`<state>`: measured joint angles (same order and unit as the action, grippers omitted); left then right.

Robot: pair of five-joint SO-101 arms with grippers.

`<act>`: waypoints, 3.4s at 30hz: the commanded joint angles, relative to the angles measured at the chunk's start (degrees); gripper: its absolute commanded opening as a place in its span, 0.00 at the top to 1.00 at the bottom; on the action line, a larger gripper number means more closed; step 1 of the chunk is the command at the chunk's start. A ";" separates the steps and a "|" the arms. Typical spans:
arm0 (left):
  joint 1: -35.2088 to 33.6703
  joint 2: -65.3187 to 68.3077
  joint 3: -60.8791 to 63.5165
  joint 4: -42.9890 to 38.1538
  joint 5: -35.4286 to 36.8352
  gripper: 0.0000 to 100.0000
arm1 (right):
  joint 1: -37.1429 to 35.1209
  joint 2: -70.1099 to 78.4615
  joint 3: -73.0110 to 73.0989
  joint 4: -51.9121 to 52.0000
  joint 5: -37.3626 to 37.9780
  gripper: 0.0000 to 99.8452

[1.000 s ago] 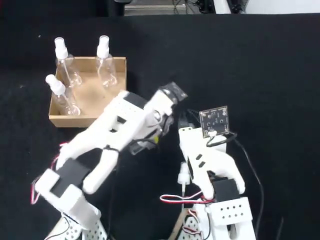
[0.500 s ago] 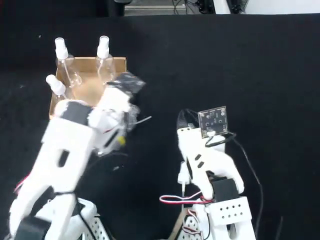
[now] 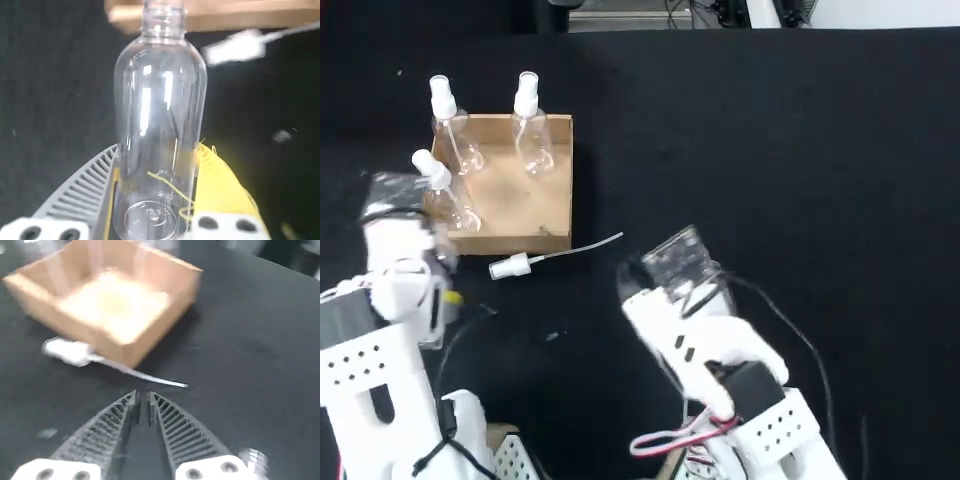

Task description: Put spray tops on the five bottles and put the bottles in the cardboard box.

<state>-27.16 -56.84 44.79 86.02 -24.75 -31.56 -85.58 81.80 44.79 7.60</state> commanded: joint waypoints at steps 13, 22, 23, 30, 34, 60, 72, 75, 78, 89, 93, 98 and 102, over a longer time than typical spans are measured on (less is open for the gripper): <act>-20.00 -1.41 16.31 -23.38 21.45 0.97 | -18.90 32.13 -16.57 -8.18 3.87 0.99; -23.87 -1.41 19.30 -28.75 21.54 0.97 | -21.89 58.95 -27.12 -13.45 4.40 0.81; -25.01 -1.23 19.38 -29.19 21.63 0.97 | -22.68 61.93 -29.23 -12.84 4.40 0.80; -29.93 -0.79 19.38 -29.63 24.18 0.97 | -26.02 76.00 -40.31 -12.66 4.48 0.79; -32.31 -0.79 19.47 -29.63 24.26 0.97 | -24.88 79.43 -45.14 -12.66 4.48 0.79; -33.19 -1.32 20.26 -29.63 24.00 0.97 | -20.84 94.64 -49.71 -36.48 -12.40 0.79; -33.19 -1.32 20.26 -29.63 24.00 0.97 | -20.13 94.11 -49.01 -27.43 -13.45 0.79; -33.19 -1.32 20.26 -29.63 24.00 0.97 | -20.22 94.02 -49.19 -26.64 -13.54 0.79; -33.19 -1.32 20.26 -29.63 24.00 0.97 | -20.22 94.02 -49.19 -24.44 -13.54 0.79; -33.19 -1.32 20.18 -29.71 24.00 0.97 | -19.87 90.95 -48.75 -11.52 -13.01 0.79; -33.19 -1.32 20.18 -29.71 23.91 0.97 | -20.13 85.93 -47.69 -9.41 -12.92 0.79; -33.19 -1.32 20.26 -29.71 23.91 0.97 | -20.13 82.95 -47.52 -11.08 -8.79 0.79; -33.19 -1.32 20.26 -29.71 23.91 0.97 | -21.01 82.51 -47.34 -14.15 -0.44 0.79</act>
<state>-59.96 -57.27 65.80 57.27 -1.01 -52.22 1.27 35.03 33.10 1.98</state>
